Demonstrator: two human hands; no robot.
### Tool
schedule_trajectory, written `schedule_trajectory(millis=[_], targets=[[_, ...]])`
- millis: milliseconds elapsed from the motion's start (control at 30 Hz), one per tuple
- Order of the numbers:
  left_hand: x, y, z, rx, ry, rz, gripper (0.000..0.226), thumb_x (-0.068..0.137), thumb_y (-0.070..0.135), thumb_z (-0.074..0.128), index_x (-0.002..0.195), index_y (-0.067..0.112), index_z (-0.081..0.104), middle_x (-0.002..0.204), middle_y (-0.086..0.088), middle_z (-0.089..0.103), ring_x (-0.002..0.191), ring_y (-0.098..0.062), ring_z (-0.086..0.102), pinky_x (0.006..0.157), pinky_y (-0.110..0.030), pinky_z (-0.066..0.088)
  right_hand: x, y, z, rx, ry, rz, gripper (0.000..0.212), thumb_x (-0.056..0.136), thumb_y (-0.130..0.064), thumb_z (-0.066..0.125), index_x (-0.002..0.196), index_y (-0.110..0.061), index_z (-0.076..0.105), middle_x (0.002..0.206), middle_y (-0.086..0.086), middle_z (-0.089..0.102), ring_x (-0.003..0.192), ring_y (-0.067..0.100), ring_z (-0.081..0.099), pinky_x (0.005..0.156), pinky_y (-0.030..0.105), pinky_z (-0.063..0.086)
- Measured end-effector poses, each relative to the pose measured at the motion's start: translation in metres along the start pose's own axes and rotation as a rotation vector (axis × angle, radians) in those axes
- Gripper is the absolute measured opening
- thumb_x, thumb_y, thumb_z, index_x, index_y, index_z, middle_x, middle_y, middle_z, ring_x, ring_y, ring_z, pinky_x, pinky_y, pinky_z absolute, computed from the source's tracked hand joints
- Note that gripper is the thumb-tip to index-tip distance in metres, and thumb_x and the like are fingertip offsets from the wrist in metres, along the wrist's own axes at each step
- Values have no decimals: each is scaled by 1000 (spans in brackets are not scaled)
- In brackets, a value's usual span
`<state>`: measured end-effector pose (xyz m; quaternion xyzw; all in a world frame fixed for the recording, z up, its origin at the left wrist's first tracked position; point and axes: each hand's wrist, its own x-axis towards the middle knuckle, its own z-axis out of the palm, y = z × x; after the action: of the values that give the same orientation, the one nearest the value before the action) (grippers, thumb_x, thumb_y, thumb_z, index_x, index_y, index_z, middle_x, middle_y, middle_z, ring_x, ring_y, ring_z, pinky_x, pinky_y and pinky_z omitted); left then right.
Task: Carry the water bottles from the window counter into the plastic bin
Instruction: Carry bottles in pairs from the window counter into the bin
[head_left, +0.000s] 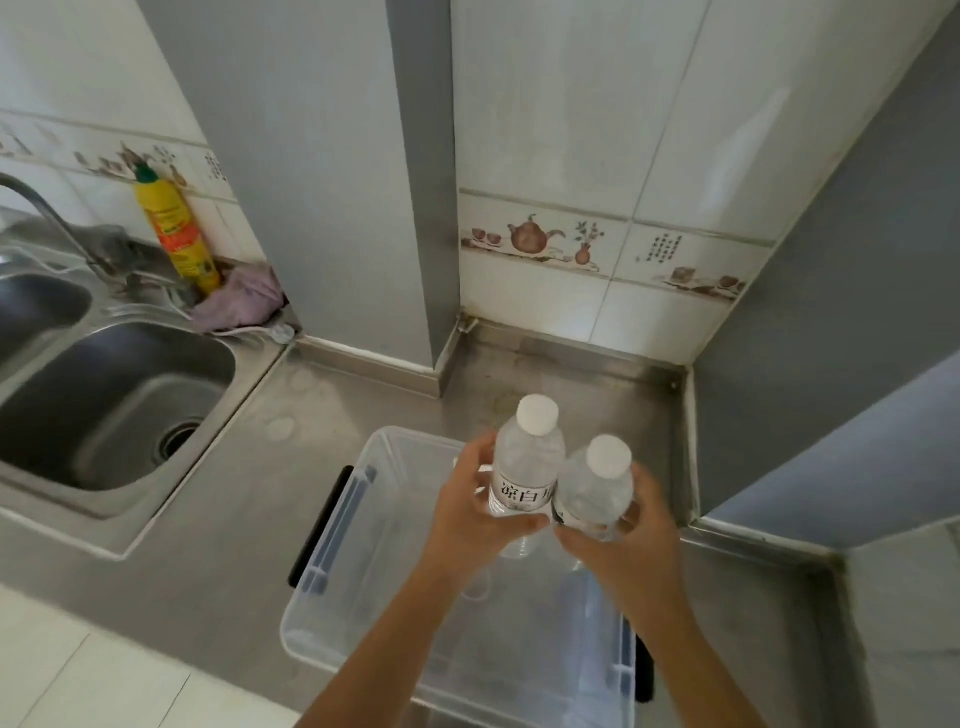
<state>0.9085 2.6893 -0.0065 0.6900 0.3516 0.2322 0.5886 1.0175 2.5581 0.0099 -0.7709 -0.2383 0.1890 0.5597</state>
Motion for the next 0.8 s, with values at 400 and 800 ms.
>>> schedule_trajectory(millis=[400, 800], targets=[[6, -18, 17, 72, 98, 27, 83, 49, -1, 94, 107, 40, 51, 115, 14, 53, 102, 13, 54, 82, -5, 45, 3, 4, 6, -232, 136, -51, 78, 50, -12, 93, 97, -51, 43, 102, -33, 37, 114, 19, 47, 97, 49, 44], [-2, -16, 10, 311, -20, 28, 79, 63, 26, 87, 123, 50, 42, 127, 18, 55, 122, -9, 51, 101, -31, 45, 0, 14, 4, -278, 63, -53, 82, 67, -22, 84, 125, -45, 33, 126, -17, 40, 122, 13, 42, 102, 47, 42]])
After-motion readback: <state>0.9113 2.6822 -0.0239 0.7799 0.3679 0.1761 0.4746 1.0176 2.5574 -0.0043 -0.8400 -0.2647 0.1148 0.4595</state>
